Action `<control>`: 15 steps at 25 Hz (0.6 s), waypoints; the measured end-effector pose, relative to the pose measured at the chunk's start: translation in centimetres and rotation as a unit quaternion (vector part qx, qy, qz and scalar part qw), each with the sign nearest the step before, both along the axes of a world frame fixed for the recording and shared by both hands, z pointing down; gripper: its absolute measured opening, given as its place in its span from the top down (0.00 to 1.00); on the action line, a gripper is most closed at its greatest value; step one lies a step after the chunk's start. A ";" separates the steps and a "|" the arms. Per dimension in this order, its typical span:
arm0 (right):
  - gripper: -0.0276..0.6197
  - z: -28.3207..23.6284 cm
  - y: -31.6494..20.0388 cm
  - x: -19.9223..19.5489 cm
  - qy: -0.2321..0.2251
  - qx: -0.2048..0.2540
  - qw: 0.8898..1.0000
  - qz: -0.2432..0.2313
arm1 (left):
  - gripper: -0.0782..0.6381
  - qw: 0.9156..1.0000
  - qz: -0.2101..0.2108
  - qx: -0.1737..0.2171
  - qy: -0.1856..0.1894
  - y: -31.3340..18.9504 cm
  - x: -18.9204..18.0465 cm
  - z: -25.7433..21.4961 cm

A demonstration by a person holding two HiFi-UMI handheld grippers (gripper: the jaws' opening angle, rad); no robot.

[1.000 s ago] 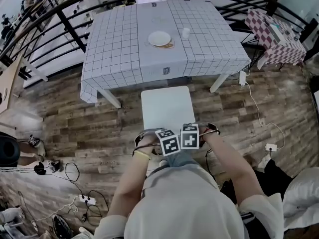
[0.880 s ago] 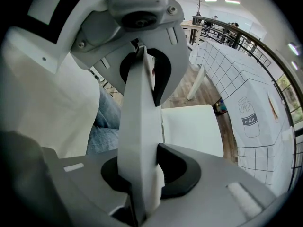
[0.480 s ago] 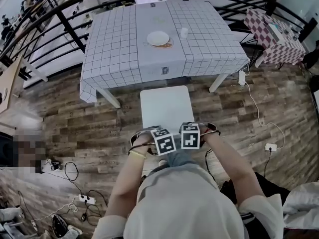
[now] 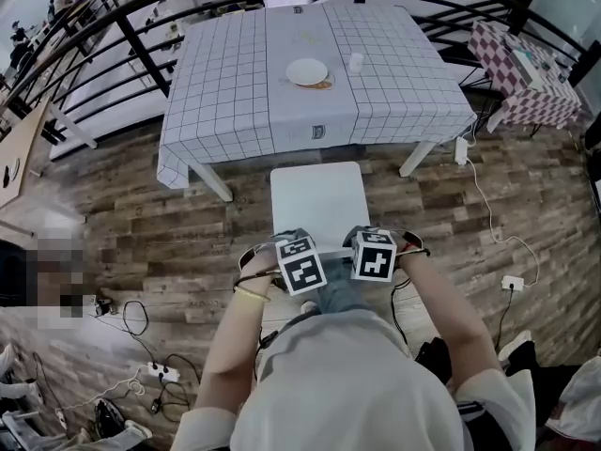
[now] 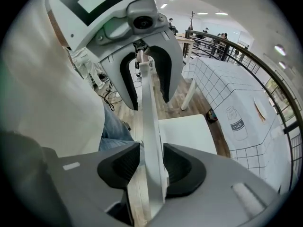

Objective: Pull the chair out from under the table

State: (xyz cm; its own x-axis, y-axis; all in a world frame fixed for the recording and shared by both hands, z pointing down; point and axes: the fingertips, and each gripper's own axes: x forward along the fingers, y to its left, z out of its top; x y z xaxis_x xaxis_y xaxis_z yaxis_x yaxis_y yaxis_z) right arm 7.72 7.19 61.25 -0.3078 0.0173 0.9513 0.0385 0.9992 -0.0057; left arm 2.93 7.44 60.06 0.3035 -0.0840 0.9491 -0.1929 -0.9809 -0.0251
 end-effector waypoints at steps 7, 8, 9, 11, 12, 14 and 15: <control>0.78 -3.4 0.0 -0.8 -0.019 0.017 1.000 0.003 | 0.64 0.998 -0.032 0.023 0.048 -0.7 -0.2 -4.2; 0.82 -3.8 -0.3 -0.9 -0.021 0.024 0.999 0.003 | 0.68 0.997 -0.036 0.030 0.054 -1.0 -0.2 -4.6; 0.86 -4.3 -0.6 -1.0 -0.025 0.033 0.999 0.004 | 0.72 0.997 -0.040 0.038 0.061 -1.3 -0.1 -5.1; 0.94 -5.2 -1.4 -1.3 -0.039 0.052 0.998 0.016 | 0.78 0.994 -0.051 0.057 0.076 -2.0 0.0 -5.9; 0.96 -5.6 -1.9 -1.5 -0.048 0.059 0.997 0.025 | 0.82 0.992 -0.060 0.068 0.085 -2.4 0.1 -6.3; 0.96 -6.3 -2.7 -1.8 -0.066 0.068 0.994 0.046 | 0.88 0.987 -0.081 0.090 0.101 -3.3 0.1 -6.8; 0.96 -6.5 -3.0 -1.9 -0.073 0.072 0.993 0.056 | 0.88 0.985 -0.091 0.099 0.107 -3.7 0.1 -7.0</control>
State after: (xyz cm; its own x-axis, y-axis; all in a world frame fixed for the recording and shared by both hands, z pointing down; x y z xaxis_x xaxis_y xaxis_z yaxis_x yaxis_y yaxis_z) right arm 5.80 4.15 54.73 -0.4357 -0.1582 0.8861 -0.0840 0.9873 0.1350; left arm 3.04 3.78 53.04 0.4583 -0.3333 0.8239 -0.3869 -0.9094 -0.1526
